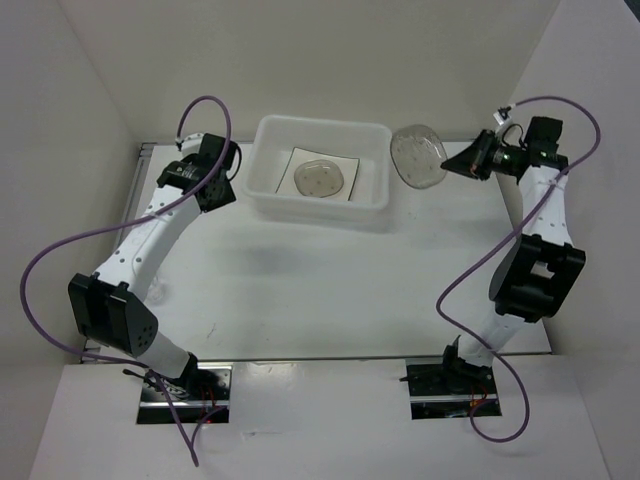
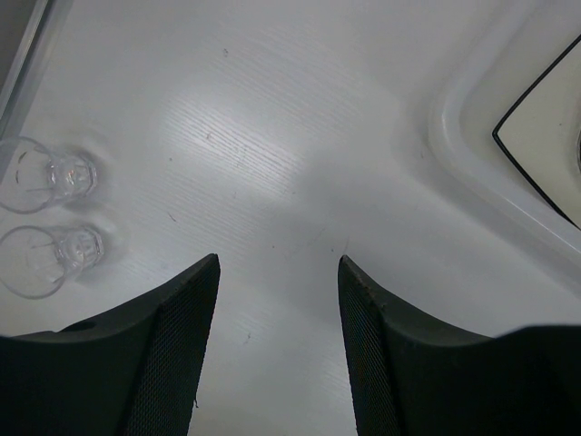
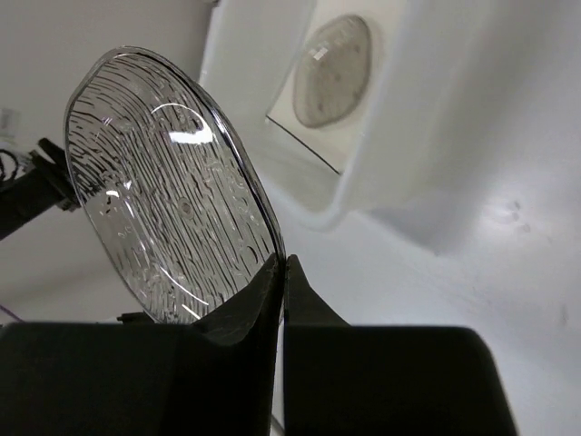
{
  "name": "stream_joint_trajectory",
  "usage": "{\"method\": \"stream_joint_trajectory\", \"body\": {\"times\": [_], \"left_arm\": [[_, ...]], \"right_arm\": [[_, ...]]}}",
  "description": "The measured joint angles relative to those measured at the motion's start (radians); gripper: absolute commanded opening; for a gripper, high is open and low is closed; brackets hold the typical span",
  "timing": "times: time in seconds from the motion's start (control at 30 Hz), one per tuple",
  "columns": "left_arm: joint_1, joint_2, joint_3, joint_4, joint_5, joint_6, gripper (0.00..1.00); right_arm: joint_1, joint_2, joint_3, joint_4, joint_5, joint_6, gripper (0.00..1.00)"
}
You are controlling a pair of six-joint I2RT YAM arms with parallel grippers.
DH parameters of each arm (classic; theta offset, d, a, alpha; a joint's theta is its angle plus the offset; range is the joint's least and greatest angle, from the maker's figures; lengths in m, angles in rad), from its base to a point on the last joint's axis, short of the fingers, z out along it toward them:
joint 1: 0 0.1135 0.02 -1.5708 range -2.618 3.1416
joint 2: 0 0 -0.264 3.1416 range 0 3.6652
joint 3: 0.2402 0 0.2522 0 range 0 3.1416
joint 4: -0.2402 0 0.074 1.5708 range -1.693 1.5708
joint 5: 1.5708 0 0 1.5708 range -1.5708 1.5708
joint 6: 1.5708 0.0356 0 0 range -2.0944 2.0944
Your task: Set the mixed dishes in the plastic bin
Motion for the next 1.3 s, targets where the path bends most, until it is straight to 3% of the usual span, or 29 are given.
{"method": "stream_joint_trajectory", "body": {"times": [0.2,0.43,0.7,1.3], "left_arm": [[0.014,0.0,0.0,0.0,0.0,0.001,0.63],[0.044,-0.039,-0.036,0.004,0.003,-0.001,0.63],[0.085,-0.133,-0.103,0.005,0.009,-0.001,0.63],[0.103,-0.132,-0.122,0.016,0.05,0.005,0.63]], "right_arm": [[0.17,0.084,0.267,0.018,0.061,0.034,0.01],[0.361,0.244,0.465,-0.023,0.213,-0.015,0.01],[0.406,0.547,0.857,-0.073,0.316,-0.035,0.01],[0.627,0.878,1.239,-0.144,0.481,-0.125,0.01]]}}
